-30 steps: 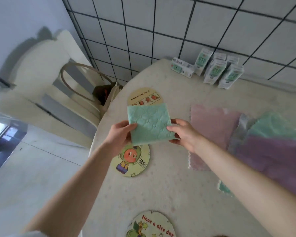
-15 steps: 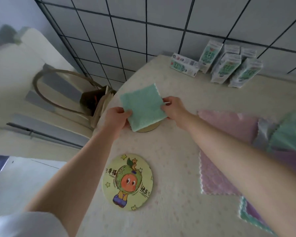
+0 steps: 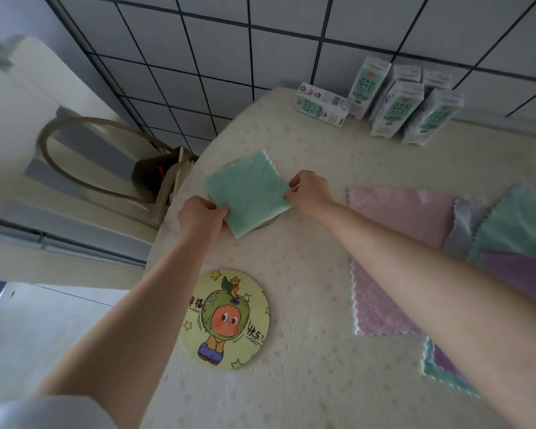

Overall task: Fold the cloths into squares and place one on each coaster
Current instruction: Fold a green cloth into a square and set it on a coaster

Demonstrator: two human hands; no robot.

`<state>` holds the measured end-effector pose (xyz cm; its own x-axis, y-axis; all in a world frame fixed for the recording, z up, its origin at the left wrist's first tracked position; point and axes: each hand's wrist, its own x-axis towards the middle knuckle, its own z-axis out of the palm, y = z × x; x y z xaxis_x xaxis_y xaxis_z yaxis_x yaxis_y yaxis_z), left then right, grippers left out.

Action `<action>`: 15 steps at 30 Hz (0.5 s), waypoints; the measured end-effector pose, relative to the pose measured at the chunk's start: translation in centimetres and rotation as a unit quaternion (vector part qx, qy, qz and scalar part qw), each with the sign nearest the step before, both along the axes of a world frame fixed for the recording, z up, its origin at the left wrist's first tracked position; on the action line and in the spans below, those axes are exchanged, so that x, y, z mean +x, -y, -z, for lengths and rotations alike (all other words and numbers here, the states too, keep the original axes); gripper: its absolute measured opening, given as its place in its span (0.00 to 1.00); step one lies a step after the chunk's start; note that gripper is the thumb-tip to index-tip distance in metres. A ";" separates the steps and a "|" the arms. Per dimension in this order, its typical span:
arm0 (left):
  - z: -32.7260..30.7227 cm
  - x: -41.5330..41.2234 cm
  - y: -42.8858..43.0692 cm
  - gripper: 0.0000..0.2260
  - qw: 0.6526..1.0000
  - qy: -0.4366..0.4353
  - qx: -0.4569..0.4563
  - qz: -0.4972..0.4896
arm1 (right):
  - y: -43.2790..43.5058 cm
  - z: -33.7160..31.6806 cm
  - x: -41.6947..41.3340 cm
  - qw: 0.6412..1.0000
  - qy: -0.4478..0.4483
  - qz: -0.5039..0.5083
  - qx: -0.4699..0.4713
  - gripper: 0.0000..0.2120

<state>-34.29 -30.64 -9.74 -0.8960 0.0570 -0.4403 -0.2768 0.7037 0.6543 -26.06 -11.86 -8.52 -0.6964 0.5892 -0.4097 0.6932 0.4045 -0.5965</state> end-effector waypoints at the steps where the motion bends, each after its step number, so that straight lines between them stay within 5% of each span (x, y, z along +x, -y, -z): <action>1: -0.3 0.1 0.2 0.10 1.000 -0.009 -0.024 0.015 | -0.2 -0.3 0.6 1.000 0.009 -0.012 0.012 0.12; 8: -3.0 3.9 1.5 0.09 0.976 -0.101 -0.131 0.143 | -1.4 -2.5 8.7 0.998 0.049 -0.013 0.050 0.14; 15: -5.4 11.1 0.2 0.09 0.904 -0.190 -0.170 0.343 | -0.9 -4.0 21.3 0.995 0.055 0.032 0.082 0.13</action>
